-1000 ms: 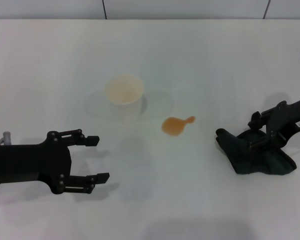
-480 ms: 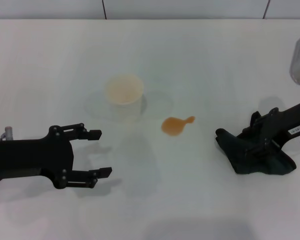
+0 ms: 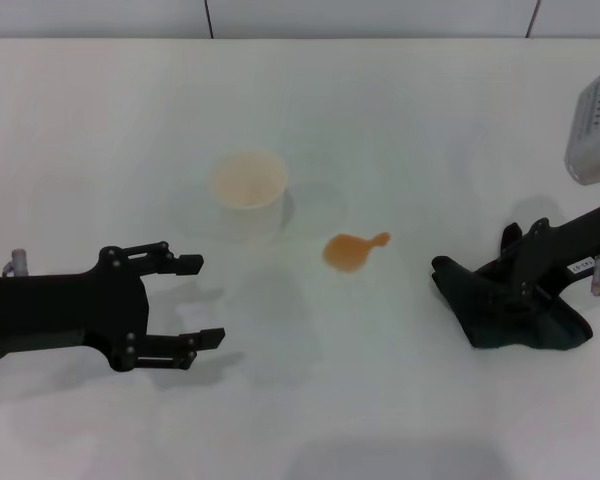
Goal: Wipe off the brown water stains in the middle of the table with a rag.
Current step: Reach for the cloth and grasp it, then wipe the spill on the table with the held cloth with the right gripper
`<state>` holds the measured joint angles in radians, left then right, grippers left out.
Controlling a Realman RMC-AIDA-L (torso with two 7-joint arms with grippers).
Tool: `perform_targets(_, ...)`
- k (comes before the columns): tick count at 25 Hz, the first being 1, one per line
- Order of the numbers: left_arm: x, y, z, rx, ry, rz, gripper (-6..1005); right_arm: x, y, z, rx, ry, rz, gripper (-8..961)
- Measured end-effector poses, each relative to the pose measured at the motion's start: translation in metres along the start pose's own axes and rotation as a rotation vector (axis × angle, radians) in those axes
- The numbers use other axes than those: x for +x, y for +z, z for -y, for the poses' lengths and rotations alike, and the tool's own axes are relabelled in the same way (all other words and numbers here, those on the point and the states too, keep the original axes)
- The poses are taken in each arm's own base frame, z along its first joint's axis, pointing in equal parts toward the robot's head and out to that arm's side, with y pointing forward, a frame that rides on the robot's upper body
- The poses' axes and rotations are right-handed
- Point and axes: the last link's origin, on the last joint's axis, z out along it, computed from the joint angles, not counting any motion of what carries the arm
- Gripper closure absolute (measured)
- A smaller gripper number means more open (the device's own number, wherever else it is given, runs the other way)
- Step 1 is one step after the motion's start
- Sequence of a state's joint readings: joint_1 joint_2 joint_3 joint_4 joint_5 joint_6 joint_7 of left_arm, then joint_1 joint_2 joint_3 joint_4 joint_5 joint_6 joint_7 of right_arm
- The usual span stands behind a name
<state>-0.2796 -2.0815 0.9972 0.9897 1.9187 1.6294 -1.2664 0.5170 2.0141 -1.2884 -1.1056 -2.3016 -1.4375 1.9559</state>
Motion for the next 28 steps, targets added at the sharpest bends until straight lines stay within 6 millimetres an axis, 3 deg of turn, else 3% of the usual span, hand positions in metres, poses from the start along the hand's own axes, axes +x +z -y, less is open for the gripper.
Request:
perform_targets(8, 0.001, 0.001, 0.001, 0.001, 0.004, 0.0, 157, -0.001, 0.003, 0.0, -0.008, -0.007, -0.006, 751)
perform_targets(12, 0.001, 0.001, 0.001, 0.002, 0.005, 0.0, 157, -0.015, 0.005, -0.002, -0.013, -0.044, 0.025, 856)
perform_targets(21, 0.003, 0.009, 0.004, -0.02, -0.008, -0.015, 157, -0.066, 0.03, 0.014, 0.074, -0.138, 0.085, 864)
perform_targets(28, 0.002, 0.008, 0.002, -0.016, -0.017, -0.025, 158, -0.087, 0.045, 0.033, 0.154, -0.166, 0.087, 863)
